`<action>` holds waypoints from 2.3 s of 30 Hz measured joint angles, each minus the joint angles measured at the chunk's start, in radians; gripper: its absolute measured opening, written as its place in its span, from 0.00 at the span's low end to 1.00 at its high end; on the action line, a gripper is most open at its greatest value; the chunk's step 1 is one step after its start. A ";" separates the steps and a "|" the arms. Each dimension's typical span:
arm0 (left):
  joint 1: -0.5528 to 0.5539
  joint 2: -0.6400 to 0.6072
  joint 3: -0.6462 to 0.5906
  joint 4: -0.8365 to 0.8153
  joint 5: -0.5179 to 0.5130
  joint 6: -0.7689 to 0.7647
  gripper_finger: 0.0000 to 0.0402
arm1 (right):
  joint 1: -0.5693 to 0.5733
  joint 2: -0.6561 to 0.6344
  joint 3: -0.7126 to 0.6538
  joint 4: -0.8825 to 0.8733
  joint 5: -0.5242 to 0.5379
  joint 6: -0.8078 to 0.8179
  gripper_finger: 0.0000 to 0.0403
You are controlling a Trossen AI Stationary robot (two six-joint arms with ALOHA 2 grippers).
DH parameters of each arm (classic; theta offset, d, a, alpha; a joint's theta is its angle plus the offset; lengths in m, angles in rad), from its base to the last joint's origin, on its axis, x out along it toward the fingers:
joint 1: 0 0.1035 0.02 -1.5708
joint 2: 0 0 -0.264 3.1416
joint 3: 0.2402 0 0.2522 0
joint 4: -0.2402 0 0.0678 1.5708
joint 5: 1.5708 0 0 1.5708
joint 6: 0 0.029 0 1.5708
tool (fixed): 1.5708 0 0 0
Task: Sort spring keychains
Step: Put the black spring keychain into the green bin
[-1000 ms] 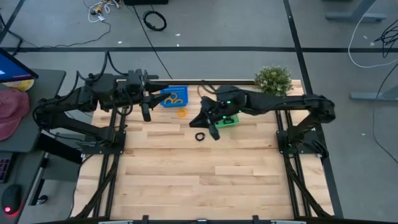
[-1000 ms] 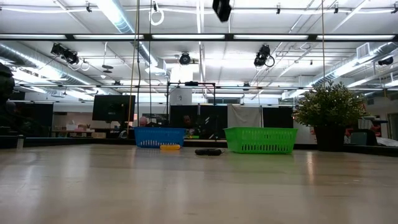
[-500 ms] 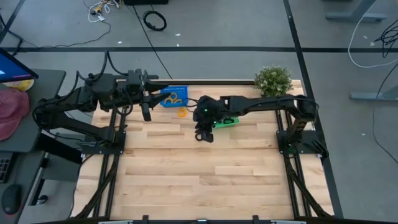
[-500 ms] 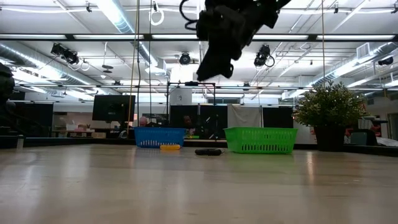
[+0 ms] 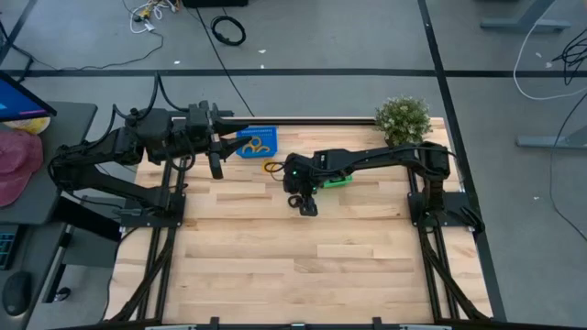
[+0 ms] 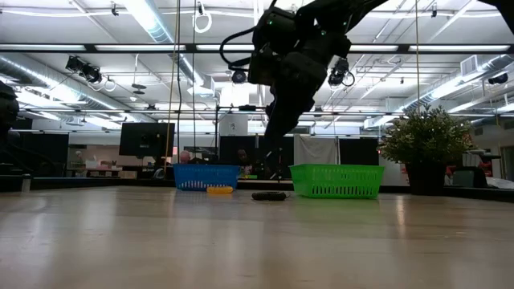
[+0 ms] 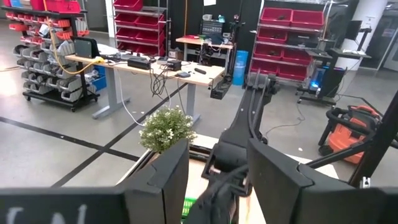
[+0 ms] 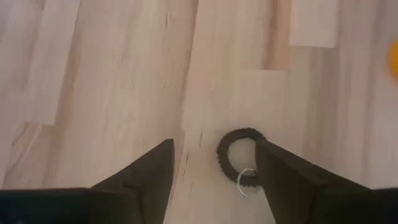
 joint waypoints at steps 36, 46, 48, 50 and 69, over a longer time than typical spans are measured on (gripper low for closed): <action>0.000 0.000 0.000 -0.014 0.000 0.029 0.41 | 0.023 0.186 0.002 0.033 0.156 0.025 0.17; 0.000 0.000 0.000 -0.015 0.000 0.029 0.41 | 0.036 0.143 -0.007 -0.018 0.161 0.071 0.01; 0.000 0.000 0.000 -0.015 0.000 0.029 0.41 | 0.042 0.100 -0.006 -0.018 0.166 0.074 0.01; 0.000 0.000 0.000 -0.014 0.000 0.027 0.41 | 0.047 0.043 -0.004 -0.039 0.196 0.076 0.01; 0.003 0.000 0.000 0.015 -0.113 0.027 0.41 | 0.089 -0.461 -0.002 0.289 0.213 0.310 0.00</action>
